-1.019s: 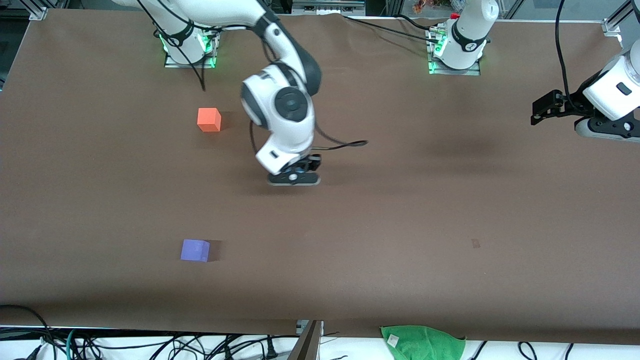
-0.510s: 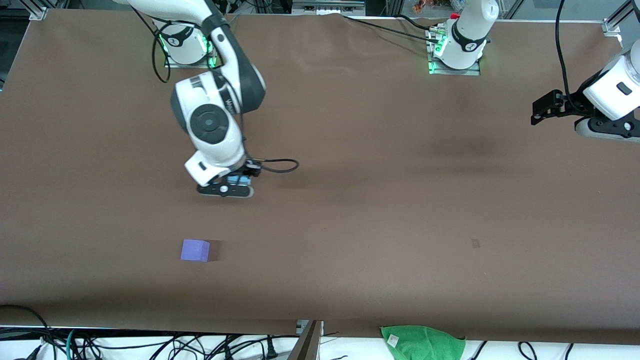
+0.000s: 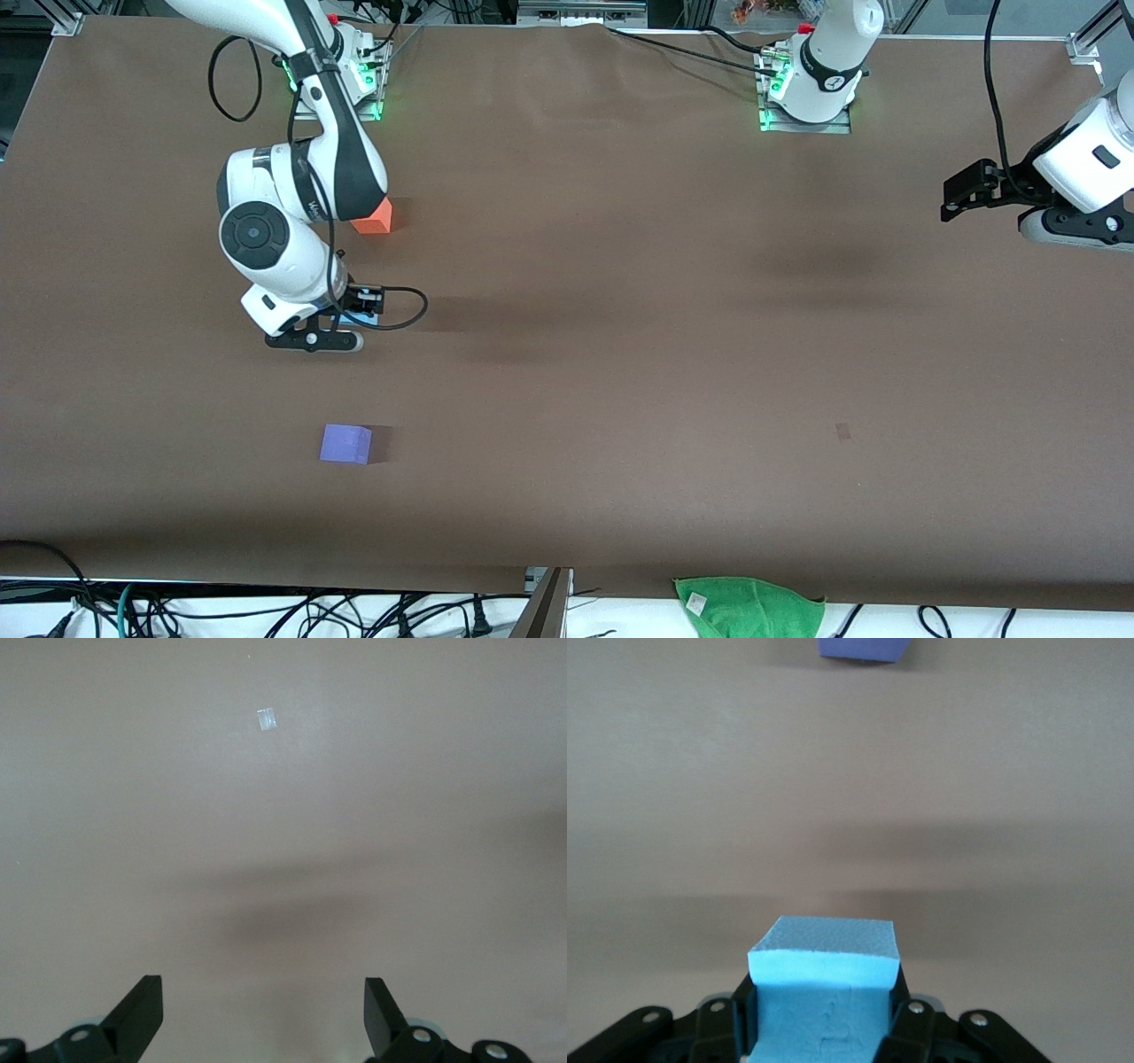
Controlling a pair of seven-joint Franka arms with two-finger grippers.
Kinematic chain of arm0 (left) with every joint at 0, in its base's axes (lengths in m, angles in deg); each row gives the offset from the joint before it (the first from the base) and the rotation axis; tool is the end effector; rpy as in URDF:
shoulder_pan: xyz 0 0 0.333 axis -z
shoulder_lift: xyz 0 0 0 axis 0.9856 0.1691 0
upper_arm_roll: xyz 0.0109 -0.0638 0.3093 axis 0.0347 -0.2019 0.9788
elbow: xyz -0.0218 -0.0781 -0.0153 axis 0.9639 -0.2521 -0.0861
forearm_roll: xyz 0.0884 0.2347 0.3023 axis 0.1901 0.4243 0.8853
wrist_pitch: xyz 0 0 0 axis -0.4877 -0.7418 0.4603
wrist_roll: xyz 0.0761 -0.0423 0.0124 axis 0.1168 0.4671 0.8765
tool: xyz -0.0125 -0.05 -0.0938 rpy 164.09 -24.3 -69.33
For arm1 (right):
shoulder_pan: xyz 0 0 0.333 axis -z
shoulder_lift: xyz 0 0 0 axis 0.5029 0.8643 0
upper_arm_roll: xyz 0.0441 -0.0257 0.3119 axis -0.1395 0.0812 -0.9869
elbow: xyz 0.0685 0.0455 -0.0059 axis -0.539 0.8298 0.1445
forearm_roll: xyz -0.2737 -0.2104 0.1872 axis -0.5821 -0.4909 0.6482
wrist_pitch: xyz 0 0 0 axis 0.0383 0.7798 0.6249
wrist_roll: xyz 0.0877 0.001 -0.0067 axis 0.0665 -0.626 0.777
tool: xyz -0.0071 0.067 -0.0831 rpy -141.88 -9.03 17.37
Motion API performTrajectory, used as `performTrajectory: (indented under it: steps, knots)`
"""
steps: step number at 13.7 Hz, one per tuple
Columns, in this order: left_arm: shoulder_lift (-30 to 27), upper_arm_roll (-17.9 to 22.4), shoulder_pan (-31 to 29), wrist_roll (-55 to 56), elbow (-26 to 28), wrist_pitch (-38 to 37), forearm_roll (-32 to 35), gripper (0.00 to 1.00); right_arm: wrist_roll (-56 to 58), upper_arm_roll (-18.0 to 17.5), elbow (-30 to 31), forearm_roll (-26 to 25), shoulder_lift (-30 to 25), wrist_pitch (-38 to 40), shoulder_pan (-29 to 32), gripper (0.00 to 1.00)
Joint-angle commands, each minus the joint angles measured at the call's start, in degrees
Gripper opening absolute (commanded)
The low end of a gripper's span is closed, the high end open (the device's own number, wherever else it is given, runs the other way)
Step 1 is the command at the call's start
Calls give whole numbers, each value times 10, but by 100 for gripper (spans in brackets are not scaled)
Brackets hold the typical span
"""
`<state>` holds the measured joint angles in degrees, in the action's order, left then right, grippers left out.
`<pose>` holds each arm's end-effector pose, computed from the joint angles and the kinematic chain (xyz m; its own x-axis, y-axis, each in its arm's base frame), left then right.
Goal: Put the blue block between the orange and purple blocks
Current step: 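Carry the blue cube between the orange and purple cubes and lower it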
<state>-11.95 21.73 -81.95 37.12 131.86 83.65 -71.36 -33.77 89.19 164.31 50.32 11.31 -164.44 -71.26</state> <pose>0.5482 -0.0142 0.5924 0.9905 -0.1046 -0.0891 -0.1041 -0.9945 0.0102 0.5802 0.1758 0.3096 0.9983 0.0036 -0.0585 0.0085 -0.9963 0.0852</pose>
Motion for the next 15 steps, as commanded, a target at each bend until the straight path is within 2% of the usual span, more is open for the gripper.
performTrajectory:
  steps: [1, 6, 12, 15]
  knots:
    - [10, 1, 1, 0, -21, -14, -10, 100, 47, 17, 106, 11, -45, -90, -6, 29]
    - [10, 0, 1, 0, -20, -13, -10, 100, 67, 18, 152, 48, -34, -189, -4, 29]
    - [10, 0, 1, -1, -20, -15, -10, 100, 73, 14, 185, 50, -16, -270, -4, 29]
    - [10, 1, 1, -1, -20, -15, -10, 100, 74, 11, 185, 65, -3, -275, -4, 29]
